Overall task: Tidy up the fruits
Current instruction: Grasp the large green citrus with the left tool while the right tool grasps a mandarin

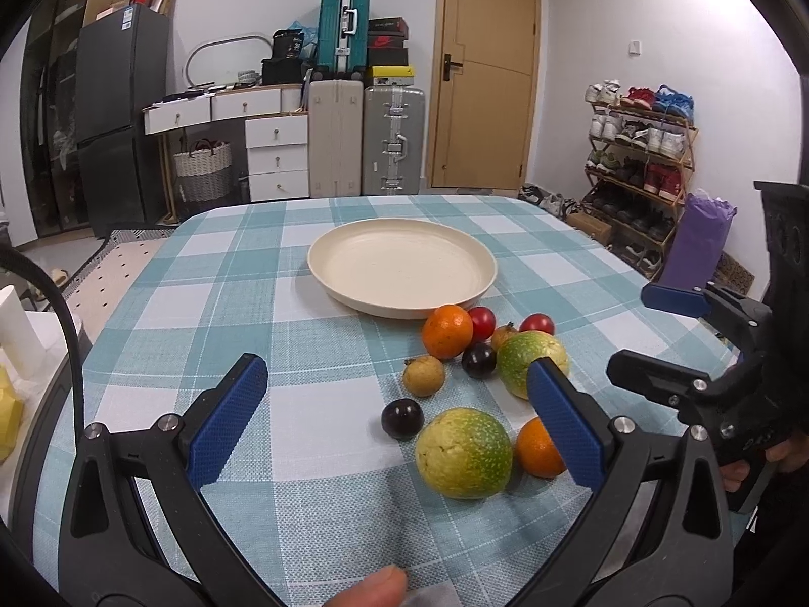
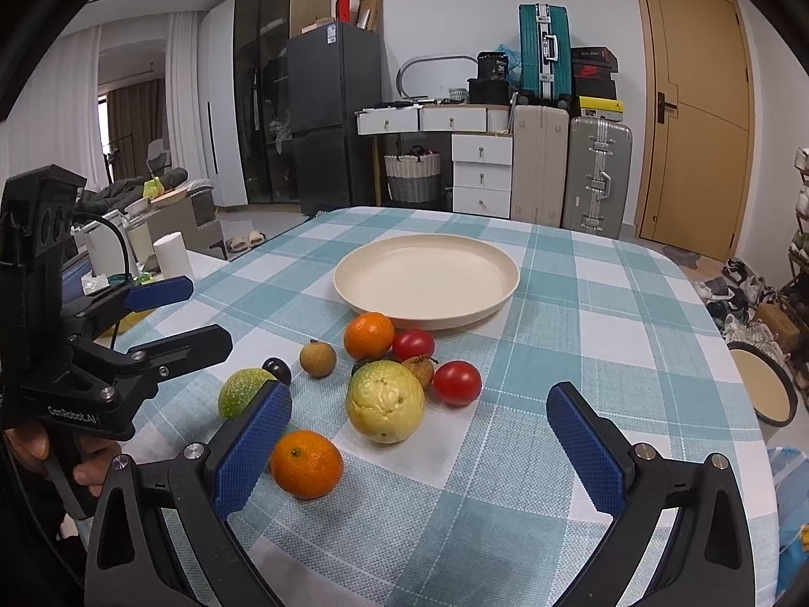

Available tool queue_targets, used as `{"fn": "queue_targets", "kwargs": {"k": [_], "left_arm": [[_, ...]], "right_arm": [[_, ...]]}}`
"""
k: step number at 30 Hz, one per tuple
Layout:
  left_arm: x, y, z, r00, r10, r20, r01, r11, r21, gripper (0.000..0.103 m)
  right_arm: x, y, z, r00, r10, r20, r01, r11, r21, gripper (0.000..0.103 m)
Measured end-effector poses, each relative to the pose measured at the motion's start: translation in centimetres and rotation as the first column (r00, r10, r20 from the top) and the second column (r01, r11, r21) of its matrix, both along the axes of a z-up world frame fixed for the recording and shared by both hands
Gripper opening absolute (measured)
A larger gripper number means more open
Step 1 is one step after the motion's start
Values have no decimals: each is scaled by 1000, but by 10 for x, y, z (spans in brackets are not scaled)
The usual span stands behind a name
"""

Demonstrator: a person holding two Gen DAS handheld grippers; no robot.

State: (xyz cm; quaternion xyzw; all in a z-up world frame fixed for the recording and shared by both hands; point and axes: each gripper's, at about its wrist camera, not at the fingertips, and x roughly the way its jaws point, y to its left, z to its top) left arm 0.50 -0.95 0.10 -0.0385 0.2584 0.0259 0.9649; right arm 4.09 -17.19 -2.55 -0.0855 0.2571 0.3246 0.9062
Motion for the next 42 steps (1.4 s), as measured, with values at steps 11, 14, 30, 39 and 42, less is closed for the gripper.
{"fn": "queue_targets", "kwargs": {"k": [11, 14, 30, 39, 42], "left_arm": [[5, 11, -6, 996, -17, -87, 17, 1000, -5, 102], [9, 13, -10, 991, -27, -129, 25, 1000, -14, 102], [13, -3, -18, 966, -137, -219, 136, 991, -16, 84], [19, -7, -26, 952, -165, -258, 159, 986, -44, 83], [21, -7, -28, 949, -170, -267, 158, 985, -68, 83]], "right_arm": [[4, 18, -8, 992, 47, -113, -57, 995, -86, 103], [5, 21, -12, 987, 54, -150, -71, 991, -111, 103], [0, 42, -31, 941, 165, -296, -202, 974, -99, 78], [-1, 51, -41, 921, 184, -344, -234, 966, -110, 48], [0, 52, -42, 922, 178, -344, -227, 968, -108, 42]]}}
